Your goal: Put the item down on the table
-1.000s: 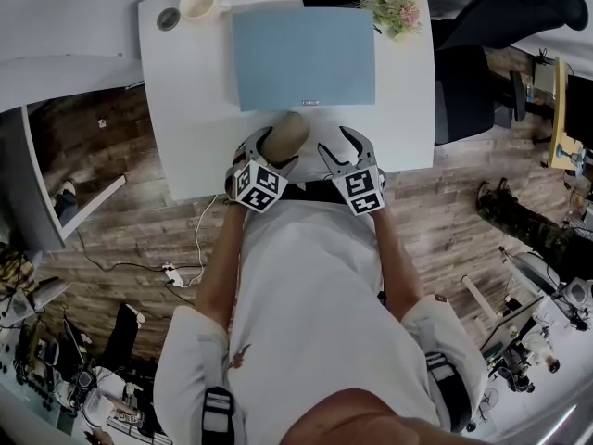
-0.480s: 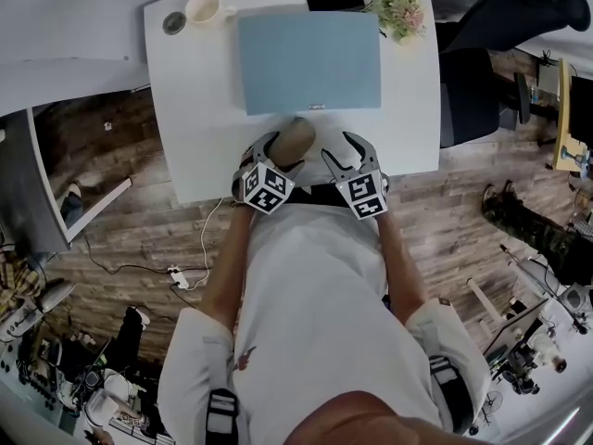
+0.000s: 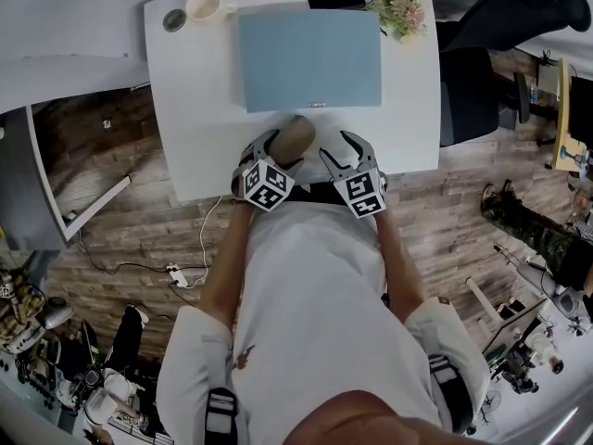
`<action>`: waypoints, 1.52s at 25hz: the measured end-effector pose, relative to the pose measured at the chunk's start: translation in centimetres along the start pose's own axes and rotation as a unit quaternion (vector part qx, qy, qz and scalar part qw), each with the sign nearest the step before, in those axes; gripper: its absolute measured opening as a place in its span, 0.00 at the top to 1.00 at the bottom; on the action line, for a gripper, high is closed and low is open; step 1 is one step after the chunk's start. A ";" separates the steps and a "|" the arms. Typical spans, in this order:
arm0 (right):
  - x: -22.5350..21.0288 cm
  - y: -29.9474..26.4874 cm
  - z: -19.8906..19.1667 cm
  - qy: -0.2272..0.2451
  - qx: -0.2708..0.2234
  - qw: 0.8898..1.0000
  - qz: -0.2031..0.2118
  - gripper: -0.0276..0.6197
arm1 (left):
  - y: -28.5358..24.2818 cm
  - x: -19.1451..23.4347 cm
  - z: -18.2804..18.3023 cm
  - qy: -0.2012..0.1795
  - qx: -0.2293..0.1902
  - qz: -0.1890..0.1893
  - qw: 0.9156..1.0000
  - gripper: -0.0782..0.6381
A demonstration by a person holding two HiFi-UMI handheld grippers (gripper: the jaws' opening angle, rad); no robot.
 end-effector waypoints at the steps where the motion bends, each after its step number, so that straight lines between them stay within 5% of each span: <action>1: 0.1 -0.1 0.0 -0.002 -0.003 1.000 0.001 0.56 | 0.0 0.0 0.0 -0.001 0.001 0.001 1.000 0.33; 38: 0.6 -0.3 -0.5 -0.005 -0.001 1.000 0.016 0.57 | -0.5 -0.5 -0.1 -0.042 0.022 0.019 0.999 0.31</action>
Point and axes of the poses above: the fingertips, and each gripper's own axes: y backward along the fingers, x to its left, z out of its top, the point moved 8 cm from there along y, backward along the fingers, and after that the axes turned 11 degrees about -x, right-handed, at the moved point
